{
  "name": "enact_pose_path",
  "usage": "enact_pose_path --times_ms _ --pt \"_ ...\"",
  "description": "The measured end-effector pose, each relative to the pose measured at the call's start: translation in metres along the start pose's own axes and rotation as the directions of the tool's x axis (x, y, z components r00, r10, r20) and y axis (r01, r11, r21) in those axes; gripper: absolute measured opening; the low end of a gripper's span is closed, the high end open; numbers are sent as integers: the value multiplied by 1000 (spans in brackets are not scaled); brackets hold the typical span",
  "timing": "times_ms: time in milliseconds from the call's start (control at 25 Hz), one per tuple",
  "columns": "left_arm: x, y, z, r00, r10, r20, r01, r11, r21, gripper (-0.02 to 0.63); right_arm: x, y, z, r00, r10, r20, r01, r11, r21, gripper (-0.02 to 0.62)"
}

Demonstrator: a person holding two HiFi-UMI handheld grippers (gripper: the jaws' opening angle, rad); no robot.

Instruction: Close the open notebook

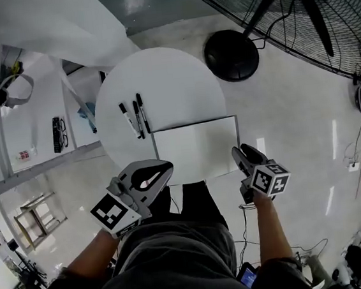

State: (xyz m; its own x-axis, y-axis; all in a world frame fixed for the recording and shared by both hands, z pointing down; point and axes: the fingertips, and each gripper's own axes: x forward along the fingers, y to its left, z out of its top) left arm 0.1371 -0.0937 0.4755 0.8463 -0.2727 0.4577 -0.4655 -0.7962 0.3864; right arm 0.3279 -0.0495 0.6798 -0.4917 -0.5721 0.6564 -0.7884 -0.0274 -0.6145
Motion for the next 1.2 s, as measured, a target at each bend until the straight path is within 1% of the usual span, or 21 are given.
enact_pose_path --times_ms 80,200,280,400,560,720,800,840,960,1120,1200 --pt "1 0 -5 1000 5 -16 -5 1000 -14 15 5 -9 -3 1000 2 -13 -2 1000 -5 183" --pt "1 1 -20 998 18 -61 -21 998 -60 15 14 -22 -12 999 20 -44 -20 1000 -13 227" --pt "1 2 -26 997 25 -71 -30 998 -62 15 19 -30 -19 997 42 -71 -43 999 -9 244" --pt "1 3 -32 997 31 -77 -35 998 -57 15 25 -39 -28 992 74 -107 -74 997 3 252" --pt "1 0 -44 992 30 -121 -43 994 -104 15 33 -41 -43 981 127 -149 -124 992 28 255" --pt "1 -1 -48 992 27 -125 -41 993 -112 15 36 -38 -54 963 193 -188 -183 981 65 255" --pt "-1 -1 -50 992 24 -125 -39 992 -117 15 36 -37 -55 959 208 -191 -197 977 75 253" --pt "-2 -1 -51 992 23 -124 -38 992 -119 15 35 -37 -54 959 211 -190 -201 977 73 247" --pt "-6 0 -53 993 24 -118 -39 992 -124 15 29 -37 -49 962 207 -179 -200 978 56 188" --pt "-15 2 -50 996 24 -84 -33 994 -101 15 16 -30 -41 970 201 -139 -195 979 51 93" --pt "-21 3 -46 998 24 -59 -29 997 -75 15 9 -22 -36 974 194 -118 -190 981 41 70"
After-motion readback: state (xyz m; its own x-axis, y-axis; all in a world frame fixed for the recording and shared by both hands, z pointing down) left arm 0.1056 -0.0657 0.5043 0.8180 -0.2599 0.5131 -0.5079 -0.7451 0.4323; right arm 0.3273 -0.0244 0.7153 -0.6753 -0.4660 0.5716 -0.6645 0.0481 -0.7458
